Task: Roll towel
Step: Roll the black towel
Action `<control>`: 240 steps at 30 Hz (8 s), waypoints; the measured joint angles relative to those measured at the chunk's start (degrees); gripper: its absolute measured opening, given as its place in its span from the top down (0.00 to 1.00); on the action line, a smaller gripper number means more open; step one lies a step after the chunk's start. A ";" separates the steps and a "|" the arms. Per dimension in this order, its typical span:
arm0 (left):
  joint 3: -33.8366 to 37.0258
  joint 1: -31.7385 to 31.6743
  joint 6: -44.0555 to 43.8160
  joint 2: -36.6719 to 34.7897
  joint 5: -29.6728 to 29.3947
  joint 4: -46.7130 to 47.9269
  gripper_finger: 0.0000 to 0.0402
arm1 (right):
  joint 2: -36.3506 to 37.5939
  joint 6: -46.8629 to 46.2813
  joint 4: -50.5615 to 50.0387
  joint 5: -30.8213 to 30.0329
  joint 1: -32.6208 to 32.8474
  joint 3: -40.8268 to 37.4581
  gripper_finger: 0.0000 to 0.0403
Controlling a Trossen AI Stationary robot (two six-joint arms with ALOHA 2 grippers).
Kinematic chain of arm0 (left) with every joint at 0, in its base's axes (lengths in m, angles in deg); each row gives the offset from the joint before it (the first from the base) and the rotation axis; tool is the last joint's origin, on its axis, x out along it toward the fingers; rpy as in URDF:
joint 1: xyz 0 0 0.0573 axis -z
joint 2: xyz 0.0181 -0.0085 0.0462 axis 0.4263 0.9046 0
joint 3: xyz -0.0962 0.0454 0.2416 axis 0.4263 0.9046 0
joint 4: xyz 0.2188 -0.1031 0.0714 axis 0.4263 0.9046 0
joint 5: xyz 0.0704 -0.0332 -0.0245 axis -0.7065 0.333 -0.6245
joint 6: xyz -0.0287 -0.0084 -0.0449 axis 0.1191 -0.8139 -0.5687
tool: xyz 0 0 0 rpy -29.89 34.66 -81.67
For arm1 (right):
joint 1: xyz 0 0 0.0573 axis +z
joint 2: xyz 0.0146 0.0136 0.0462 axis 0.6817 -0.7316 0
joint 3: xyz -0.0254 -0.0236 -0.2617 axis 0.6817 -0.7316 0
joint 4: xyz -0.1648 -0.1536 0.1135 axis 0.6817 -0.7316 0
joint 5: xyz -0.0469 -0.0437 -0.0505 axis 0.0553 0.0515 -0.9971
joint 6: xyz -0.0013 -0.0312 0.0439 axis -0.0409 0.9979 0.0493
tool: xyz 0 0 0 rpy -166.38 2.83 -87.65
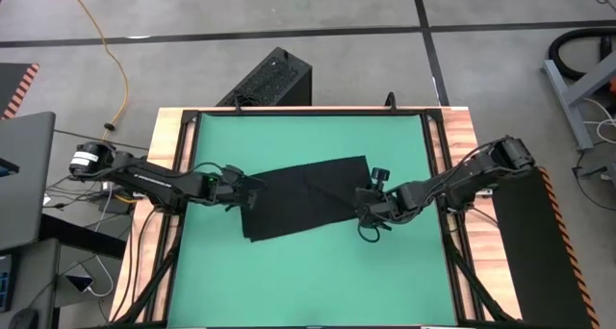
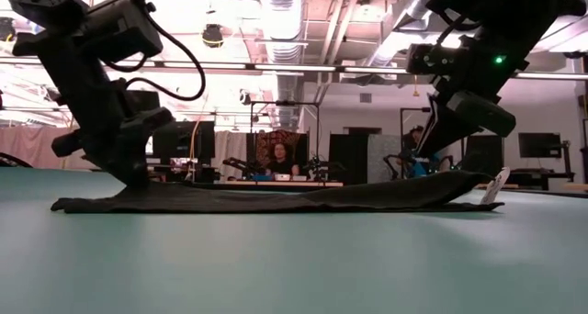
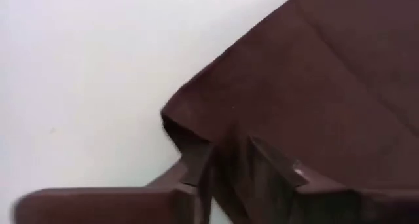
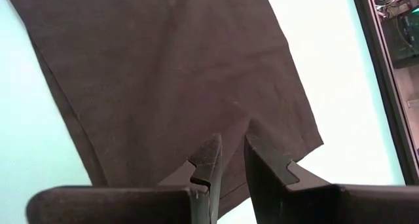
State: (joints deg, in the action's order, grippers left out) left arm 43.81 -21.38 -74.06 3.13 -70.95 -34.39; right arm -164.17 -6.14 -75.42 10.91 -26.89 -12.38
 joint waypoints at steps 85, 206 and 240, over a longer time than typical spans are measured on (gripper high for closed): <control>-17.57 -8.15 27.59 -3.43 11.78 26.34 1.00 | -0.17 7.93 -3.28 5.08 7.19 -3.51 0.49; -17.55 -8.09 36.27 -3.41 14.11 23.07 1.00 | -22.16 46.31 -4.47 40.96 -47.62 17.20 0.79; -20.13 -8.09 43.85 -3.43 -5.48 26.29 1.00 | -3.61 38.75 -11.03 18.49 -40.01 16.85 1.00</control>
State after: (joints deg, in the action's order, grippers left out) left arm 23.68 -29.46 -30.21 -0.30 -76.43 -8.09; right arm -167.78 32.61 -86.45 29.40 -66.89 4.47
